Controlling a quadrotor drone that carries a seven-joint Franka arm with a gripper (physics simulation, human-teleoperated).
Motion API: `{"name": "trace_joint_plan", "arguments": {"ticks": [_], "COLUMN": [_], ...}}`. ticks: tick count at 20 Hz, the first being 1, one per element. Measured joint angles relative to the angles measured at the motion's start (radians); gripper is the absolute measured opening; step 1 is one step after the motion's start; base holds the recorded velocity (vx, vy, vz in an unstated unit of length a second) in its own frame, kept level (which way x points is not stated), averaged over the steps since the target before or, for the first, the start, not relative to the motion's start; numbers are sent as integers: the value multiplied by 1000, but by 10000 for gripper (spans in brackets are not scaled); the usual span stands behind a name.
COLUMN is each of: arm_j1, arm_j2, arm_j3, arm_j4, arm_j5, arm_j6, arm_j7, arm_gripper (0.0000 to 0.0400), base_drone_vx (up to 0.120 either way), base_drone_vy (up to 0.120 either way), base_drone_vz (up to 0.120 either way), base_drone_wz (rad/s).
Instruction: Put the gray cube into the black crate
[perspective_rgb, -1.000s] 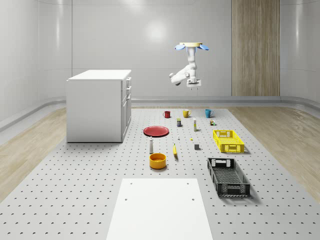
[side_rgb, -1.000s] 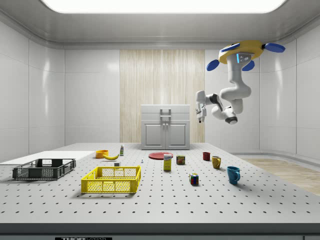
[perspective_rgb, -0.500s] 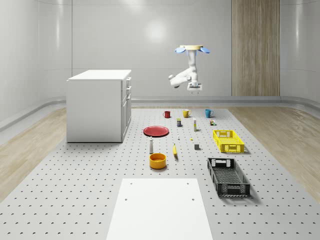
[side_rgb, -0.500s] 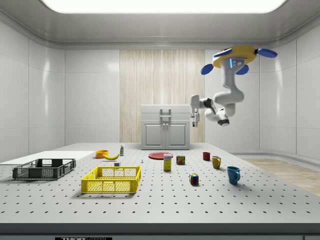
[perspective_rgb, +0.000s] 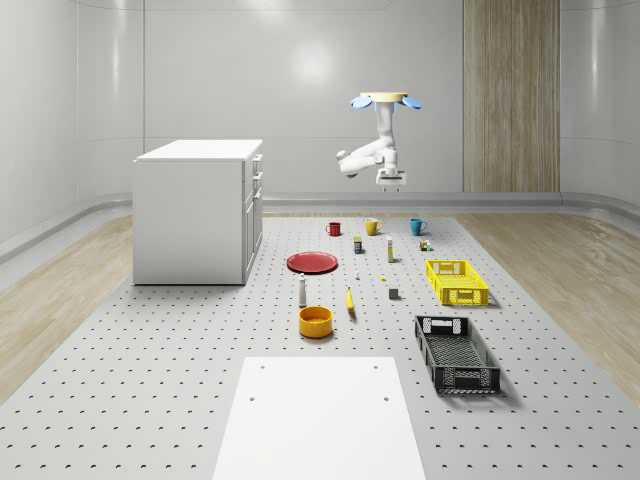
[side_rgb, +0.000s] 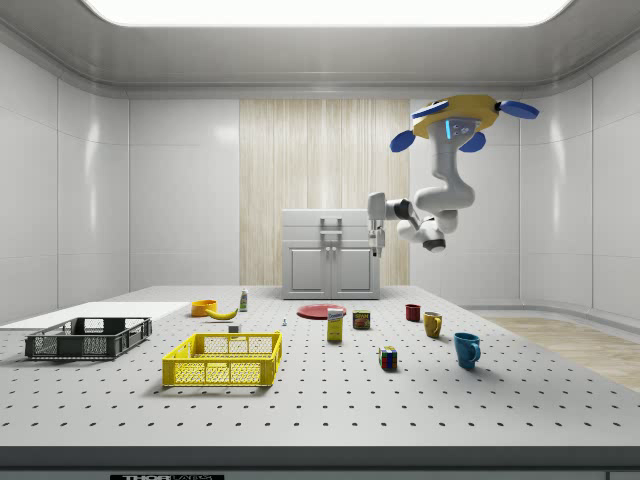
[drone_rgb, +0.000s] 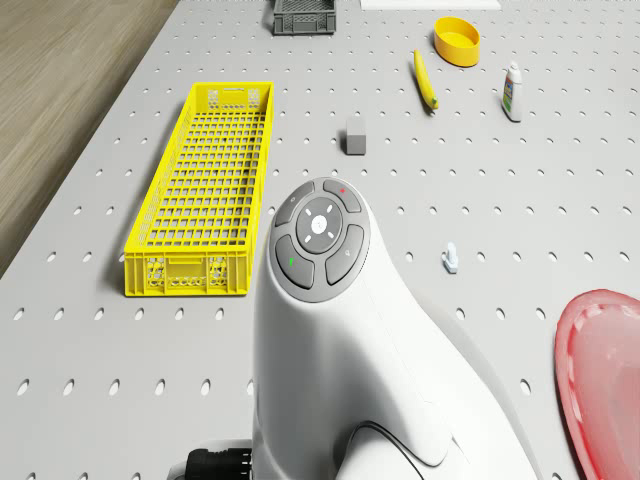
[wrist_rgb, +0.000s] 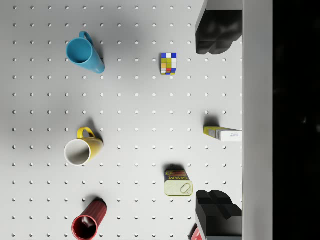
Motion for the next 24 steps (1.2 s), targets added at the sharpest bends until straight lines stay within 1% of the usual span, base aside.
{"name": "trace_joint_plan", "arguments": {"ticks": [19, 20, 23, 24], "arm_j1": [-31, -33, -36, -38], "arm_j2": [-91, -96, -109, -113], "arm_j3": [28, 29, 33, 34], "arm_j4": [6, 7, 8, 8], "arm_j5": [47, 49, 56, 58], "arm_j6": [83, 87, 99, 103], "arm_j7": [29, 30, 34, 35], "arm_gripper": [400, 400, 400, 400], "base_drone_vx": [120, 120, 120, 120], "base_drone_vy": [0, 0, 0, -80], "base_drone_vz": [0, -40, -120, -120], "base_drone_wz": [0, 0, 0, 0]}}
